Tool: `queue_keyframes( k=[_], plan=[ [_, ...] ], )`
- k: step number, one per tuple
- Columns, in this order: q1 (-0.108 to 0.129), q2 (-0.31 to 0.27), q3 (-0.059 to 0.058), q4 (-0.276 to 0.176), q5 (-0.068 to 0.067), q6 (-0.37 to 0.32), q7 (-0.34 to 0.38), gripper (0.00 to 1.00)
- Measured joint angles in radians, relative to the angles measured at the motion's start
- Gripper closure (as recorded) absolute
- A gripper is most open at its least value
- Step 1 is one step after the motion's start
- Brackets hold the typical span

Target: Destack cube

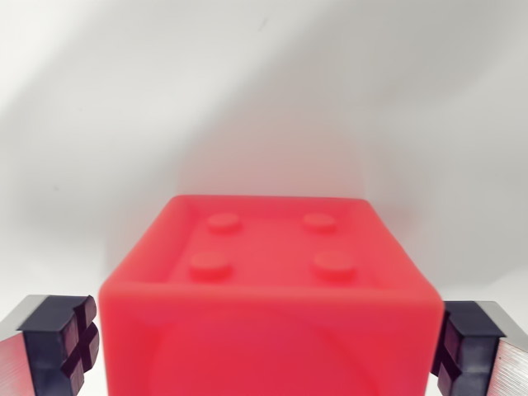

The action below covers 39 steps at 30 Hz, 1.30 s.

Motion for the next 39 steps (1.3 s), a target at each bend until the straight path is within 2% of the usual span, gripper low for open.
queue_keyframes(
  k=[11, 18, 26, 39],
  plan=[
    [0.0, -0.001, 0.0, 0.0, 0.0, -0.001, 0.0, 0.0],
    [0.0, -0.025, 0.0, -0.007, 0.0, -0.014, 0.0, 0.0],
    [0.0, -0.076, 0.0, -0.019, 0.0, -0.053, 0.0, 0.0],
    [0.0, -0.191, 0.001, -0.041, 0.003, -0.143, -0.002, 0.0]
  ],
)
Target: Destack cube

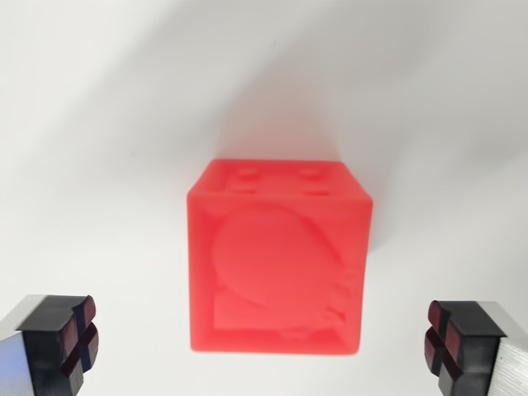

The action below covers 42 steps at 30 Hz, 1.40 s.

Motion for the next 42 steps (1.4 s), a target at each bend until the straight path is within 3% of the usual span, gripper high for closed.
queue_keyframes(
  k=[22, 42],
  plan=[
    [0.0, -0.246, 0.0, -0.014, 0.006, -0.229, -0.004, 0.0],
    [0.0, -0.415, 0.0, 0.027, 0.007, -0.442, -0.005, 0.0]
  ],
)
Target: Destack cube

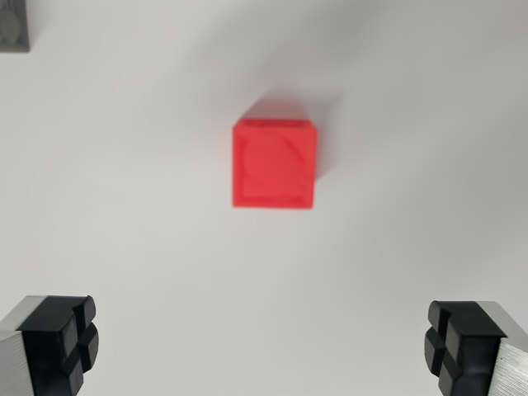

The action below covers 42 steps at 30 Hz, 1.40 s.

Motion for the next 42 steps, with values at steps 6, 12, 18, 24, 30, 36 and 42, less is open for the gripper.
queue_keyframes(
  k=[6, 12, 18, 24, 30, 36, 42],
  plan=[
    [0.0, -0.043, 0.0, 0.021, 0.0, -0.061, 0.0, 0.0],
    [0.0, -0.076, 0.0, 0.045, 0.0, -0.12, 0.0, 0.0],
    [0.0, -0.102, 0.0, 0.066, 0.0, -0.167, -0.001, 0.0],
    [0.0, -0.121, 0.0, 0.086, 0.001, -0.207, -0.001, 0.0],
    [0.0, -0.136, 0.0, 0.103, 0.001, -0.238, -0.001, 0.0],
    [0.0, -0.143, 0.0, 0.113, 0.001, -0.256, -0.001, 0.0],
    [0.0, -0.145, 0.0, 0.116, 0.001, -0.261, -0.001, 0.0]
  ],
)
